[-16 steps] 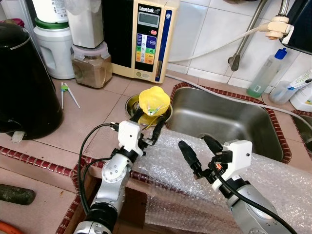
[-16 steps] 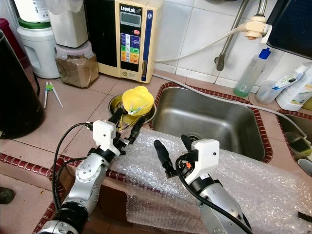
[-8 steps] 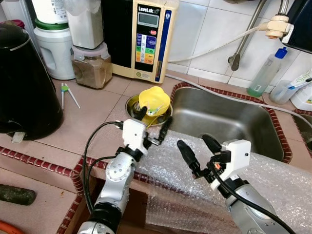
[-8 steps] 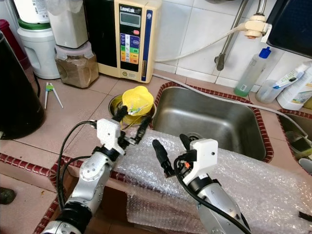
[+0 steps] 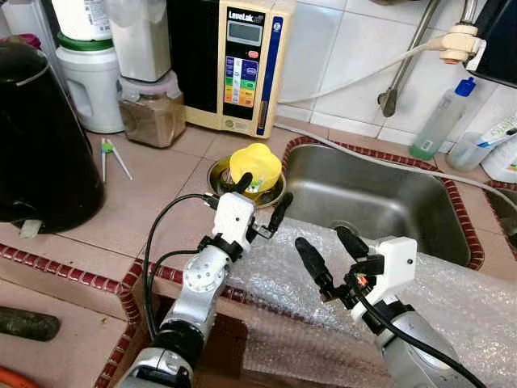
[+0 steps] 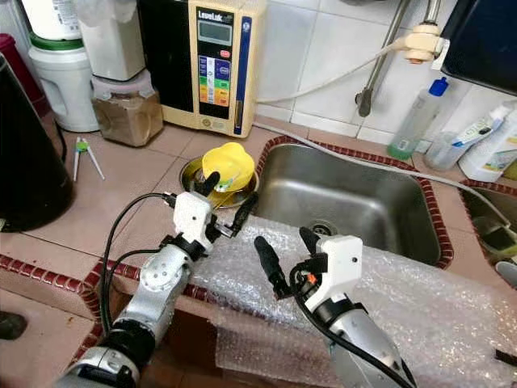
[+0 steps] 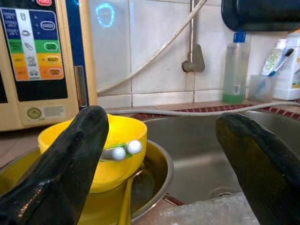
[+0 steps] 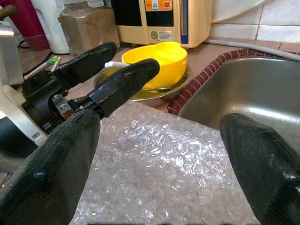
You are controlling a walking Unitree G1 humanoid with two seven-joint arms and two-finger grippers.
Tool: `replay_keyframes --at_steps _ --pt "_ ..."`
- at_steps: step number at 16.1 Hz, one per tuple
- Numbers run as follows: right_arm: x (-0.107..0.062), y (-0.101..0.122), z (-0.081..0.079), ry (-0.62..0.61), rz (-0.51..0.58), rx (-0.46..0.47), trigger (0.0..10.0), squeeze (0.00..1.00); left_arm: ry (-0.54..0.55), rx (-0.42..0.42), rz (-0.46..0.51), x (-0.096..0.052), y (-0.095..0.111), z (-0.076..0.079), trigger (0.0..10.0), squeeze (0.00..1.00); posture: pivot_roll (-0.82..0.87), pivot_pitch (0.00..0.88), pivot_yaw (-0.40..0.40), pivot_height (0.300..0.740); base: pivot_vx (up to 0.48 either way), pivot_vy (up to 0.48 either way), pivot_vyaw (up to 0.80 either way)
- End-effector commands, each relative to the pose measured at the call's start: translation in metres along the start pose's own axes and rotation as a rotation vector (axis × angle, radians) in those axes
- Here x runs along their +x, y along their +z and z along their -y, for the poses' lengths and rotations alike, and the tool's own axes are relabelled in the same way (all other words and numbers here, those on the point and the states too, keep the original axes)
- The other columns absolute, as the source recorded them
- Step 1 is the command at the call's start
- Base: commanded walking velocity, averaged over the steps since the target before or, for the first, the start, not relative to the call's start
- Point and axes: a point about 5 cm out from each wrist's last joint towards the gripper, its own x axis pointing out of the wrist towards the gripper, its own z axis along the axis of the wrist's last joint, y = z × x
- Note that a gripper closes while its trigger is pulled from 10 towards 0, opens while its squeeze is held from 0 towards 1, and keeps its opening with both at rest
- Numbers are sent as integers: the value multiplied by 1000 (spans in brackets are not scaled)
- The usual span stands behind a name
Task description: Kitchen organization
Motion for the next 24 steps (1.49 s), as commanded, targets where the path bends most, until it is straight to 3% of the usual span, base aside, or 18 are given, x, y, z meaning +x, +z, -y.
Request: replay_keyframes --at_steps 1,6,10,18,19,20,21,22,24 --pt "-3 5 2 -8 11 -9 10000 0 -7 33 7 5 3 0 10000 0 12 0 -75 740 0 0 0" --pt "-3 5 3 -16 13 -13 10000 0 36 132 -6 7 3 -16 10000 0 15 0 -75 740 0 0 0" --pt "-1 5 2 -11 15 -14 10000 0 -27 223 -34 4 -3 -12 10000 0 20 0 -71 740 0 0 0" --pt "0 4 2 -17 19 -11 10000 0 -3 177 -57 6 -6 -12 10000 0 28 0 -69 740 0 0 0" --pt "0 4 2 -15 18 -11 10000 0 1 170 -55 6 -6 -12 9529 0 29 0 -69 740 0 0 0" --pt "1 4 2 -14 20 -12 10000 0 0 173 -53 7 -5 -13 8314 0 32 0 -70 740 0 0 0" --pt "2 4 3 -14 20 -12 10000 0 0 174 -52 7 -5 -13 4941 0 34 0 -71 740 0 0 0" --pt "3 5 3 -14 23 -13 10000 0 8 173 -49 8 -4 -15 3373 0 37 0 -69 740 0 0 0" --pt "3 4 3 -15 25 -11 10000 0 11 174 -45 8 -3 -17 4000 0 42 0 -66 740 0 0 0"
